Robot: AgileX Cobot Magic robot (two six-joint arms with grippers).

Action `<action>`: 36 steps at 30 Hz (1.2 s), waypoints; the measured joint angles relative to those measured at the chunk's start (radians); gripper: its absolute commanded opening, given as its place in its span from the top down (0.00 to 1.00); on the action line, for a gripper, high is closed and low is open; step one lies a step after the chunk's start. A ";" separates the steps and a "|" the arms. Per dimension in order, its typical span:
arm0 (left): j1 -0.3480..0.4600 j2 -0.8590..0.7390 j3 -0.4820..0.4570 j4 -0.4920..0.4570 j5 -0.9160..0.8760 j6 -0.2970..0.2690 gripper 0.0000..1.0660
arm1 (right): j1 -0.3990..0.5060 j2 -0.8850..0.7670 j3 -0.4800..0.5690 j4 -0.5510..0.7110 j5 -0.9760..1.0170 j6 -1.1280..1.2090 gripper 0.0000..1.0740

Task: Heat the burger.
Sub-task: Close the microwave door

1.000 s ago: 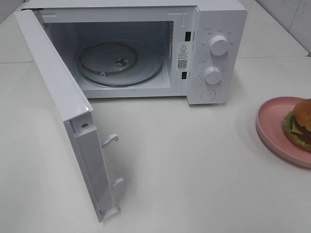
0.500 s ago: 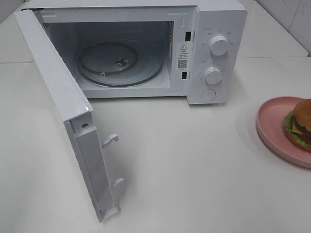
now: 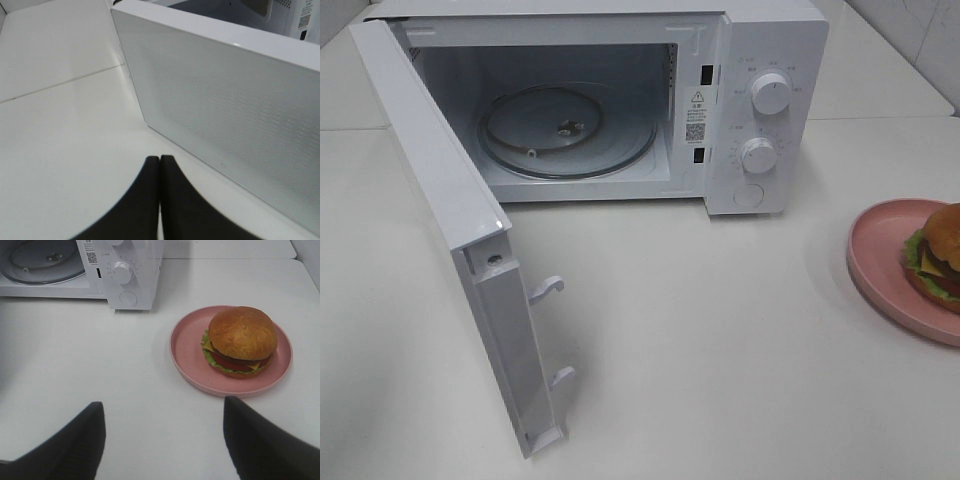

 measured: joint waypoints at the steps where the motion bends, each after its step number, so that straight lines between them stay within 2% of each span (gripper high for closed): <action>1: 0.000 0.038 0.000 0.000 -0.023 0.000 1.00 | 0.000 0.000 0.000 0.000 0.000 0.000 0.40; 2: 0.000 0.038 0.000 0.000 -0.023 0.000 1.00 | 0.000 0.000 0.000 0.000 0.000 0.000 0.40; 4: 0.000 0.167 0.000 0.000 -0.107 0.000 1.00 | 0.000 0.000 0.000 0.000 0.000 0.000 0.40; 7: 0.000 0.200 0.000 0.000 -0.132 0.000 1.00 | 0.000 0.000 0.000 0.000 0.000 0.000 0.40; 8: 0.000 0.292 0.000 0.001 -0.208 0.000 1.00 | 0.000 0.000 0.000 0.000 0.000 0.000 0.40; 11: 0.000 0.314 0.000 0.001 -0.231 0.000 1.00 | 0.000 0.000 0.000 0.000 0.000 0.000 0.40; 15: 0.000 0.454 0.000 0.001 -0.396 0.000 1.00 | 0.000 0.000 0.000 0.000 0.000 0.000 0.40; 23: -0.003 0.593 0.000 0.001 -0.540 0.000 1.00 | 0.000 0.000 0.000 0.000 0.000 0.000 0.40; 29: -0.049 0.698 0.000 0.001 -0.636 0.000 1.00 | 0.000 0.000 0.000 0.000 0.000 0.000 0.40; 31: -0.094 0.769 0.000 0.001 -0.705 0.000 1.00 | 0.000 0.000 0.000 0.000 0.000 0.000 0.40; 36: -0.125 0.815 0.000 0.001 -0.758 0.000 1.00 | 0.000 0.000 0.000 0.000 0.000 0.000 0.40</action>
